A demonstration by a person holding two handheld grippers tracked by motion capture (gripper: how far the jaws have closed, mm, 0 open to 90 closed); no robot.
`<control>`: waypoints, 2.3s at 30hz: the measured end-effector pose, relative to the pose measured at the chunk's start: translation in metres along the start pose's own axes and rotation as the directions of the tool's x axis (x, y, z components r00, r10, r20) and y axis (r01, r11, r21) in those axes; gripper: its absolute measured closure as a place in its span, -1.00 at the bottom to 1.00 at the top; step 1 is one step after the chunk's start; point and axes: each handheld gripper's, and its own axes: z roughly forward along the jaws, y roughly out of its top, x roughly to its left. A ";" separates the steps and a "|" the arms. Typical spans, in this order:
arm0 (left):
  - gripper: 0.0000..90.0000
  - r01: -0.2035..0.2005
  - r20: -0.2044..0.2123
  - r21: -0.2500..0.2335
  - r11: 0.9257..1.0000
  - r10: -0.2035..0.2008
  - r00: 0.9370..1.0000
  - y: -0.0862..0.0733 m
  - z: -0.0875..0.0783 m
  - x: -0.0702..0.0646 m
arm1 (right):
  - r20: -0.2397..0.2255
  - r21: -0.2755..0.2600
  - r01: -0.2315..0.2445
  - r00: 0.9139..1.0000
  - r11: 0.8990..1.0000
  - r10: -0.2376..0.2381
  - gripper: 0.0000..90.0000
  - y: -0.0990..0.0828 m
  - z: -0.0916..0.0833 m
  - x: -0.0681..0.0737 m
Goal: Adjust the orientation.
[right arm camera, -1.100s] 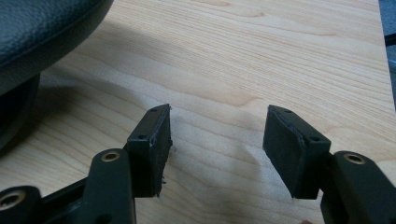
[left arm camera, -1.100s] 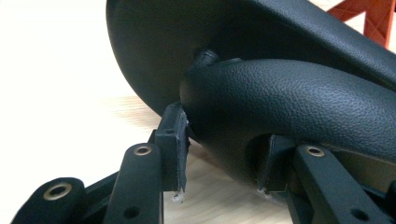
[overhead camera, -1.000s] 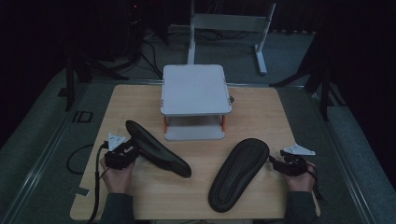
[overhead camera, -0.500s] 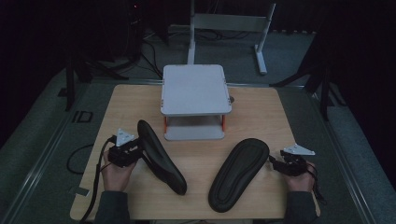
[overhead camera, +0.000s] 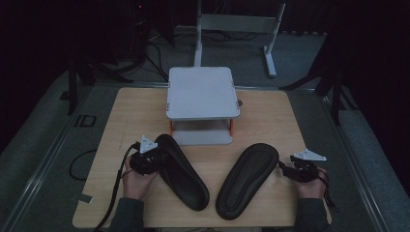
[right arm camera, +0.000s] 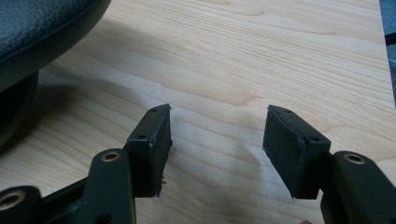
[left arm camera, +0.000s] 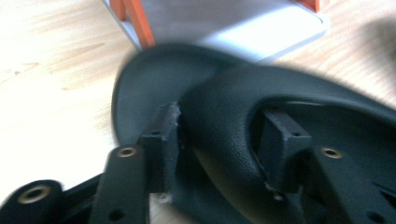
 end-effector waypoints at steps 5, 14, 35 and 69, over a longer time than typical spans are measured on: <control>0.03 0.011 -0.005 -0.004 1.000 -0.011 1.000 -0.007 0.007 -0.015 | -0.001 0.000 0.001 1.000 1.000 -0.001 -0.08 0.000 0.000 0.000; -0.47 0.071 -0.054 -0.005 0.997 -0.071 0.996 -0.022 0.006 -0.035 | -0.003 -0.001 0.001 1.000 1.000 -0.001 -0.09 0.000 0.000 0.000; 0.11 0.004 -0.044 0.050 0.999 -0.002 0.999 -0.047 -0.016 -0.036 | -0.004 -0.003 0.002 1.000 1.000 -0.002 -0.09 0.000 0.000 0.000; 0.05 0.018 -0.048 -0.083 0.996 -0.022 0.999 -0.031 -0.041 -0.008 | -0.017 -0.006 0.026 1.000 1.000 -0.027 -0.09 0.002 -0.002 0.006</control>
